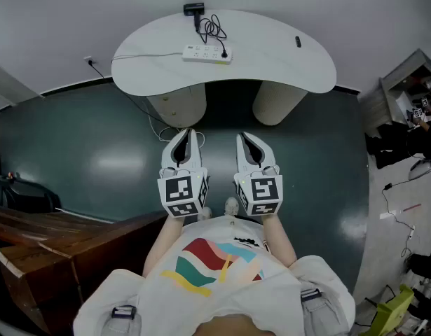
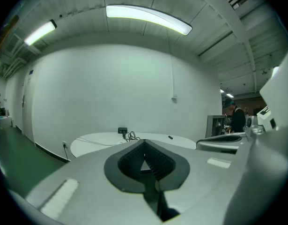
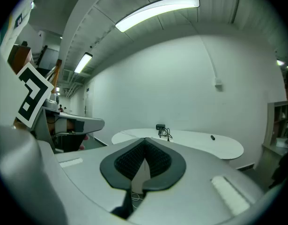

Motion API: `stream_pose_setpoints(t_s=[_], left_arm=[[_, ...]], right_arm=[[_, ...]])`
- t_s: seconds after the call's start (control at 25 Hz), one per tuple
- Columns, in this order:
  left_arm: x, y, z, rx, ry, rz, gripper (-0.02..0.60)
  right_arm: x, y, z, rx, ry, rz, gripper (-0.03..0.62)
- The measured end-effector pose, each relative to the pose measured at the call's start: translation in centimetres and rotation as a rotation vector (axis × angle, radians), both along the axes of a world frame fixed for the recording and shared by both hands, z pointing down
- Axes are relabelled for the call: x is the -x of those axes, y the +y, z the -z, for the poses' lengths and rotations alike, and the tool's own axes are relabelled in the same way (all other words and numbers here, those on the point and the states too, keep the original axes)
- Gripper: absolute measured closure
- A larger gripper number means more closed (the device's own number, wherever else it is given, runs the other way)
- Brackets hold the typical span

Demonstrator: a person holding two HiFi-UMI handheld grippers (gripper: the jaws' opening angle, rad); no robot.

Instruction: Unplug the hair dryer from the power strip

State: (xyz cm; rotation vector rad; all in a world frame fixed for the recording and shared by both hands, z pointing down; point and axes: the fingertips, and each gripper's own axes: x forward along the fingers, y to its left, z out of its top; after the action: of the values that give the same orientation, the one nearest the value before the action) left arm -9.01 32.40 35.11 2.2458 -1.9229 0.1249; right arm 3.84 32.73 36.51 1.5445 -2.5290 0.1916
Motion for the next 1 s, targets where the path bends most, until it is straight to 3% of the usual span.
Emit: stream_pose_setpoints(t_s=[0.2,0.4,0.56,0.72,1.0], left_arm=[[-0.2,-2.5,1.5,-0.034,-0.006,-0.029,0.583],[-2.0,-3.0,-0.4,0.040,-0.050,-0.071,0.581],[-3.0,-3.4,-1.6,0.103,0.028,-0.067,0.581],[-3.7,-4.5,-0.9,0.072,0.018,-0.054,0.581],[-5.1,-5.7,-1.5,0.077,-0.033,-0.039,0.581]], right_arm=[[-0.3,-2.2,1.5,-0.054,-0.034,-0.012,0.583],[-1.4,-2.2,0.7,-0.031,-0.049,0.002,0.583],[-2.9,-2.2,0.9,-0.034,-0.082,0.000,0.583],[-4.9,-3.0,1.4,-0.049,-0.109,-0.001,0.583],[-6.9,-4.5,-0.4,0.007,-0.076,0.017,0.583]])
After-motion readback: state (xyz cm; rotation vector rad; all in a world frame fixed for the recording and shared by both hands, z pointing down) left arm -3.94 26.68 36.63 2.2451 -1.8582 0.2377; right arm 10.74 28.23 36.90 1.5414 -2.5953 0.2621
